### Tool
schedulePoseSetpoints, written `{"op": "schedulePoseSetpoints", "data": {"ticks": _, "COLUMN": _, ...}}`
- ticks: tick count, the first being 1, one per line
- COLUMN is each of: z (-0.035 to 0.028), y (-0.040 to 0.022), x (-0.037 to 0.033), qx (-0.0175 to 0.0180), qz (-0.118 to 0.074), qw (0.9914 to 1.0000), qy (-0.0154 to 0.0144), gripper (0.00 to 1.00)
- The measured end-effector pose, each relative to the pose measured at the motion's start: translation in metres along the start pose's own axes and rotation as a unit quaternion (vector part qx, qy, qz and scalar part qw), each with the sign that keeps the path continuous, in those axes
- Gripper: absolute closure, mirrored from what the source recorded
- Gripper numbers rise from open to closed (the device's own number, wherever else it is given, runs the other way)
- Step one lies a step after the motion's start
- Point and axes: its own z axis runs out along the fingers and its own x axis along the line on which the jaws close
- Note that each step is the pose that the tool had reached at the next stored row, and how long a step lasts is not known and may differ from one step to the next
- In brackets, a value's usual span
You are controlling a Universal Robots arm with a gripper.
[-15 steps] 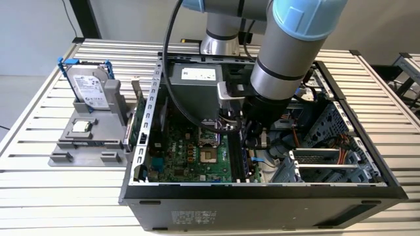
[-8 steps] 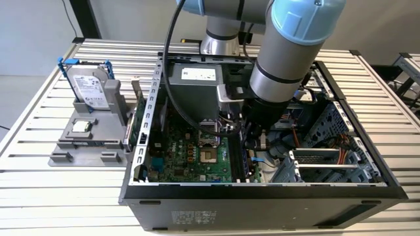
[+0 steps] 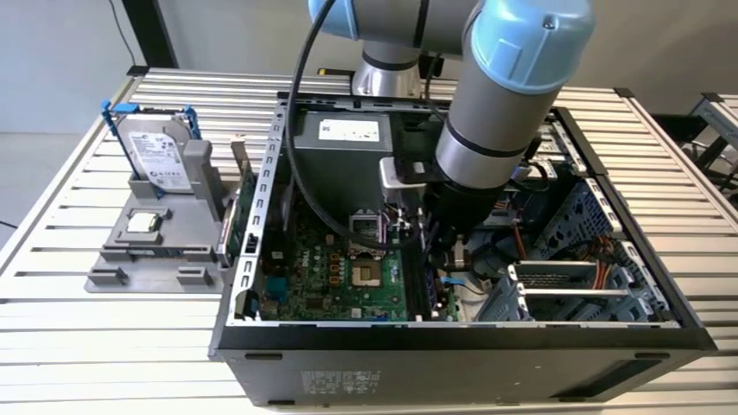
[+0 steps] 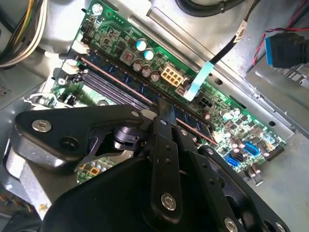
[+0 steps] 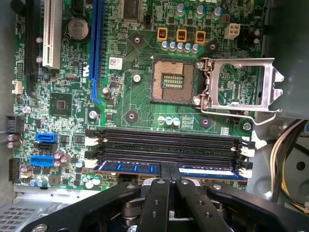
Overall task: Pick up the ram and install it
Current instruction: 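Press down the ram until it locks into place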
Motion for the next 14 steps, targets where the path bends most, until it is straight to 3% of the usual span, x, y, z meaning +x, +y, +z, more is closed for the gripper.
{"op": "schedulePoseSetpoints", "data": {"ticks": 3, "z": 0.0032, "y": -0.0002, "x": -0.0002, "qx": -0.0003, "qz": 0.0, "qw": 1.0, "qy": 0.0011, "gripper": 1.0}}
{"op": "schedulePoseSetpoints", "data": {"ticks": 4, "z": 0.0001, "y": -0.0002, "x": -0.0007, "qx": -0.0004, "qz": 0.0, "qw": 1.0, "qy": 0.0015, "gripper": 1.0}}
{"op": "schedulePoseSetpoints", "data": {"ticks": 5, "z": -0.0022, "y": -0.0001, "x": -0.0007, "qx": 0.0004, "qz": 0.0, "qw": 1.0, "qy": -0.0007, "gripper": 1.0}}
{"op": "schedulePoseSetpoints", "data": {"ticks": 6, "z": -0.0056, "y": 0.0, "x": -0.0008, "qx": 0.0007, "qz": 0.0, "qw": 1.0, "qy": -0.0019, "gripper": 1.0}}
{"op": "schedulePoseSetpoints", "data": {"ticks": 7, "z": -0.0113, "y": 0.0003, "x": -0.0005, "qx": 0.0003, "qz": 0.0, "qw": 1.0, "qy": -0.0008, "gripper": 1.0}}
{"op": "schedulePoseSetpoints", "data": {"ticks": 14, "z": -0.043, "y": 0.0012, "x": -0.001, "qx": 0.0003, "qz": 0.0, "qw": 1.0, "qy": -0.0008, "gripper": 1.0}}
